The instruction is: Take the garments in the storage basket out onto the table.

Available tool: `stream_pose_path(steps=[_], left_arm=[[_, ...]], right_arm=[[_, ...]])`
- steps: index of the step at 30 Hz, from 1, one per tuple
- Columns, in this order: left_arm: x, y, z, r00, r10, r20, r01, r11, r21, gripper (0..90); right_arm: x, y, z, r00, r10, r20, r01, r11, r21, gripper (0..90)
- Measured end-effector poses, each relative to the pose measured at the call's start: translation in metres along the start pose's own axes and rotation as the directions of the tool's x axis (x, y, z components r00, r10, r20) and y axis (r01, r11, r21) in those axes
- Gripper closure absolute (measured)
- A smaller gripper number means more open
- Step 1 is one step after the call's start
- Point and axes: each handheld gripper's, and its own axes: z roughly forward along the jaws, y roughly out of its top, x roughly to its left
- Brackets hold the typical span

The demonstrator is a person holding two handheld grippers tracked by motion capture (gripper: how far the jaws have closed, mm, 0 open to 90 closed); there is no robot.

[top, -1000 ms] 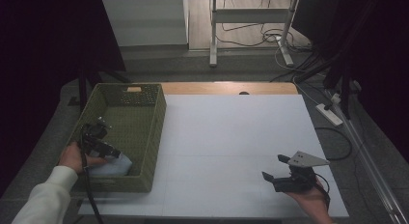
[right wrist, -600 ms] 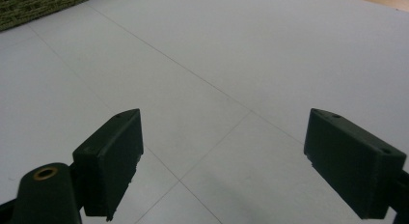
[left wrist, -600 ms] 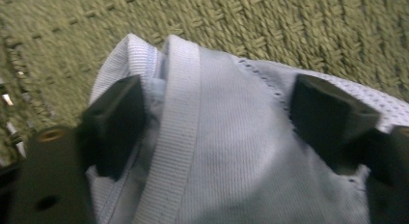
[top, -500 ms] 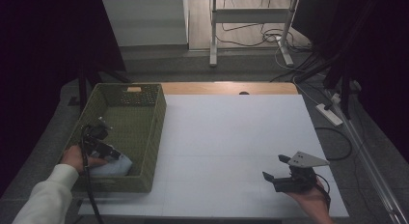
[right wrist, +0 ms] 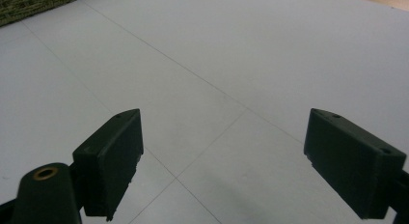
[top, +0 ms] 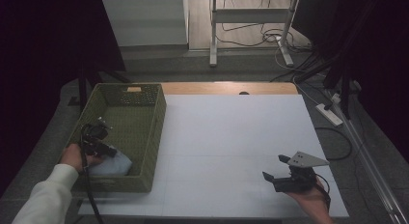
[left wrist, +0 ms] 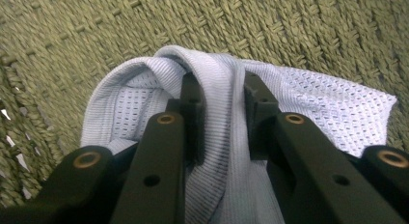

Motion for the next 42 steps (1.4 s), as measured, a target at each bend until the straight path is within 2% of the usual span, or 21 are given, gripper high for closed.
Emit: stream_pose_path(steps=[5,8,9,12,13,15,16,17,22,25,28,29,31,32,34,35,39,42], left_arm=[[0.000,-0.002,-0.007,1.0000,0.010,-0.002,-0.010,0.9992,-0.040,75.3],[0.000,-0.006,-0.016,1.0000,0.009,-0.001,-0.009,0.9951,-0.098,76.0],[0.000,-0.006,-0.016,1.0000,0.009,-0.001,-0.009,0.9951,-0.098,76.2],[0.001,-0.009,-0.025,1.0000,0.004,0.005,-0.003,0.9881,-0.154,76.5],[0.002,-0.012,-0.031,0.9999,-0.003,0.013,0.005,0.9822,-0.188,76.9],[0.002,-0.013,-0.034,0.9998,-0.005,0.017,0.008,0.9795,-0.201,77.0],[0.002,-0.015,-0.039,0.9998,-0.003,0.019,0.007,0.9736,-0.228,77.1],[0.002,-0.015,-0.039,0.9998,-0.003,0.019,0.007,0.9736,-0.228,77.1],[0.000,-0.018,-0.051,0.9990,-0.014,0.043,0.026,0.9516,-0.306,77.1],[-0.002,-0.019,-0.057,0.9990,-0.011,0.044,0.026,0.9392,-0.342,77.1],[-0.003,-0.022,-0.064,0.9982,-0.017,0.057,0.038,0.9196,-0.391,77.2],[-0.003,-0.022,-0.064,0.9982,-0.017,0.057,0.038,0.9196,-0.391,77.2],[-0.002,-0.024,-0.067,0.9957,-0.021,0.090,0.057,0.9088,-0.413,77.3],[-0.002,-0.024,-0.067,0.9957,-0.021,0.090,0.057,0.9088,-0.413,77.3],[-0.002,-0.027,-0.071,0.9950,-0.021,0.098,0.062,0.8981,-0.435,77.4],[-0.002,-0.027,-0.071,0.9950,-0.021,0.098,0.062,0.8981,-0.435,77.4],[-0.002,-0.031,-0.076,0.9930,-0.024,0.116,0.077,0.8772,-0.474,77.4],[-0.002,-0.033,-0.079,0.9914,-0.025,0.128,0.085,0.8681,-0.489,77.5]], right_arm=[[0.000,0.000,0.000,1.0000,0.001,0.002,-0.001,1.000,0.000,14.1],[-0.001,0.000,0.000,1.0000,0.001,0.003,-0.001,1.000,-0.002,14.1],[0.000,0.000,0.000,1.0000,0.001,0.003,-0.001,1.000,-0.002,14.1],[0.000,0.000,0.000,1.0000,0.000,0.004,0.000,1.000,-0.002,14.1],[0.000,0.000,0.000,1.0000,-0.002,0.009,0.002,1.000,-0.005,14.2],[0.000,0.000,0.000,0.9999,-0.003,0.013,0.003,1.000,-0.011,14.3],[-0.001,0.001,-0.001,0.9997,0.002,0.024,-0.001,1.000,-0.024,14.4],[-0.001,0.001,-0.001,0.9997,0.002,0.024,-0.001,1.000,-0.024,14.4],[-0.002,0.001,-0.003,0.9994,0.007,0.034,-0.006,1.000,-0.029,14.5],[-0.002,0.001,-0.002,0.9993,0.005,0.036,-0.004,1.000,-0.027,14.6],[-0.002,0.001,-0.003,0.9993,0.005,0.037,-0.004,1.000,-0.031,14.6],[-0.002,0.001,-0.003,0.9993,0.005,0.037,-0.004,1.000,-0.031,14.6],[-0.002,0.001,-0.003,0.9992,0.009,0.040,-0.007,0.999,-0.033,14.6],[-0.002,0.001,-0.003,0.9992,0.010,0.039,-0.009,0.999,-0.034,14.6],[-0.002,0.001,-0.003,0.9991,0.011,0.041,-0.009,0.999,-0.033,14.5],[-0.002,0.001,-0.003,0.9991,0.011,0.041,-0.009,0.999,-0.033,14.5],[-0.002,0.001,-0.003,0.9990,0.010,0.044,-0.008,0.999,-0.033,14.6],[-0.002,0.001,-0.003,0.9988,0.009,0.048,-0.008,1.000,-0.030,14.5]])
